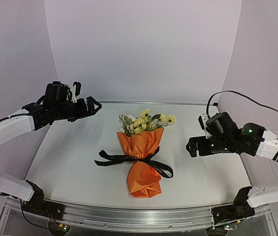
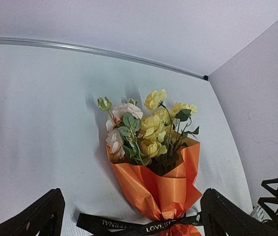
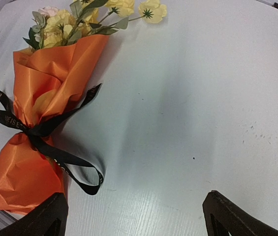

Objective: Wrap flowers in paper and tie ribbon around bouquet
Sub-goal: Reset both arms

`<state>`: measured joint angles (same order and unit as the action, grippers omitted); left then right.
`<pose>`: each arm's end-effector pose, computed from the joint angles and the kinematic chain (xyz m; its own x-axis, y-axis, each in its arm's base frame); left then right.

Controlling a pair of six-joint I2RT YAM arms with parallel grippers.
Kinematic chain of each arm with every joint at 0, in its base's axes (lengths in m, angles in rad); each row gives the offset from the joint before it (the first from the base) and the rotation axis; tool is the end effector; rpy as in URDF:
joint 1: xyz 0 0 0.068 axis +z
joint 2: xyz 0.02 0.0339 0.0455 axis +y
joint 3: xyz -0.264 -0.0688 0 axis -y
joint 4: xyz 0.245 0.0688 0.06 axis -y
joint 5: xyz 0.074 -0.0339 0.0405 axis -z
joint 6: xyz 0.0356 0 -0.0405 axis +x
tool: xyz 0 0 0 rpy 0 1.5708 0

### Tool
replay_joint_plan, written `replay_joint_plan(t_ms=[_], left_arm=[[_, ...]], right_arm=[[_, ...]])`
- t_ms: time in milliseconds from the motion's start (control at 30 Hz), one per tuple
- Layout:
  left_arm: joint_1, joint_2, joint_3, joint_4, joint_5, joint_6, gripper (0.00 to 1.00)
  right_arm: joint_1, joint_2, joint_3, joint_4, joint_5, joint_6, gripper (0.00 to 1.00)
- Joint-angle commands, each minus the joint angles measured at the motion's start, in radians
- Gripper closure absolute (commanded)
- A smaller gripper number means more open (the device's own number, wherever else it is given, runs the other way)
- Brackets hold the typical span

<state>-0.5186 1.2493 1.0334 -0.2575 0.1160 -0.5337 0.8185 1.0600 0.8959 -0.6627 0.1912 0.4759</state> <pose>0.2464 -0.1454 0.3202 -0.6369 -0.2183 -0.7394 0.2995 0.8137 -0.4982 0.1527 0.1533 0.2828 -0.7350 -0.1271 -0.6660 -0.3287 0.9260 0.1860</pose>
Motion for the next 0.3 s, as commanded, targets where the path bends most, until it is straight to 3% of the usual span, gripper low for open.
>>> replay_joint_plan(t_ms=[0,267], left_arm=[[-0.002,-0.041,0.025,0.015,-0.079,-0.010,0.00],[-0.001,-0.068,0.008,0.008,-0.080,0.016,0.00]], right_arm=[[0.000,-0.024,0.010,-0.054,0.077,-0.031,0.02],[-0.001,-0.038,0.000,-0.058,0.097,-0.026,0.02]])
